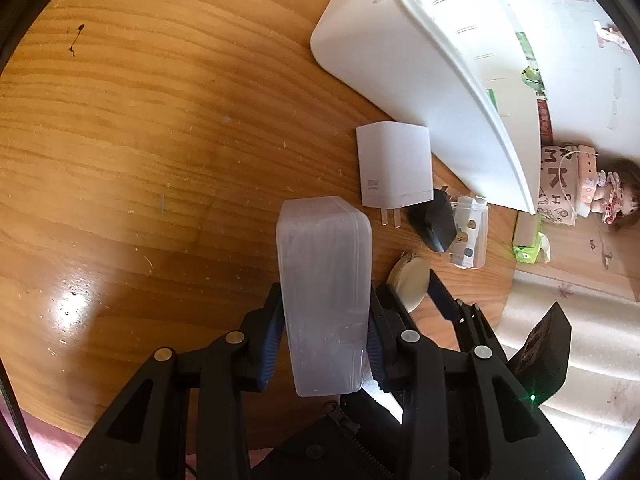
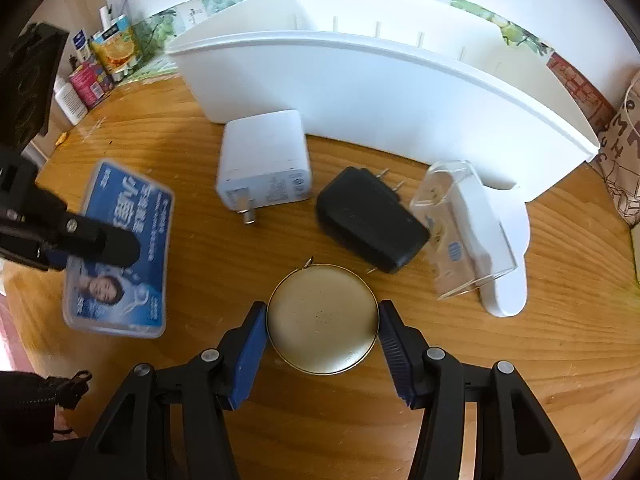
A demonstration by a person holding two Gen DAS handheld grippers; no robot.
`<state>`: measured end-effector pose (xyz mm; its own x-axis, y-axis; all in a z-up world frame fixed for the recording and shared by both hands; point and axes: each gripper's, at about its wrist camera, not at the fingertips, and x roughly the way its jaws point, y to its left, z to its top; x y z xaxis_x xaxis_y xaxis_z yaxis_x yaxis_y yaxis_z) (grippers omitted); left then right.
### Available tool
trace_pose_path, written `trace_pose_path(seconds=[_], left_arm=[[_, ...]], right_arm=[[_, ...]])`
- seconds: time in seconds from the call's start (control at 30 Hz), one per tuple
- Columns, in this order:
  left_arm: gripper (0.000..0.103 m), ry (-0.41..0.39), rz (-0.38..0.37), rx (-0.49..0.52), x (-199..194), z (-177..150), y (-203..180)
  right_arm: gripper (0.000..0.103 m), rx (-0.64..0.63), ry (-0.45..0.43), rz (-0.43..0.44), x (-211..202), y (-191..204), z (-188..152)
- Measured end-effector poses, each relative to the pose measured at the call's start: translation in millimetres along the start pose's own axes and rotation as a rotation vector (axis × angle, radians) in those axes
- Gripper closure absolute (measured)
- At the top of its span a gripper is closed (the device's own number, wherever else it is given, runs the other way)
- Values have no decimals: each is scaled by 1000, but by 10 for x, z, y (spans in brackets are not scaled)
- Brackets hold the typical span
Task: Organize rigid objects
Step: 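Lift and carry the clear box and gold compact over the bin with both tools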
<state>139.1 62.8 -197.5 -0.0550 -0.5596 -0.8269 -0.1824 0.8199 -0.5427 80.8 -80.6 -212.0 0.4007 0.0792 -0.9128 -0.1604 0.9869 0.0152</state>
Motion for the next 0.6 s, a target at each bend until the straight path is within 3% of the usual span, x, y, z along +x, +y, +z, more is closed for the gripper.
trace_pose_path(seconds=[0.2, 0.6], left_arm=[[64, -35, -14, 7, -109, -2, -1], [64, -179, -20, -7, -523, -22, 31]], right_arm=[[48, -37, -19, 27, -126, 67, 27], [48, -137, -84, 83, -449, 137, 106]])
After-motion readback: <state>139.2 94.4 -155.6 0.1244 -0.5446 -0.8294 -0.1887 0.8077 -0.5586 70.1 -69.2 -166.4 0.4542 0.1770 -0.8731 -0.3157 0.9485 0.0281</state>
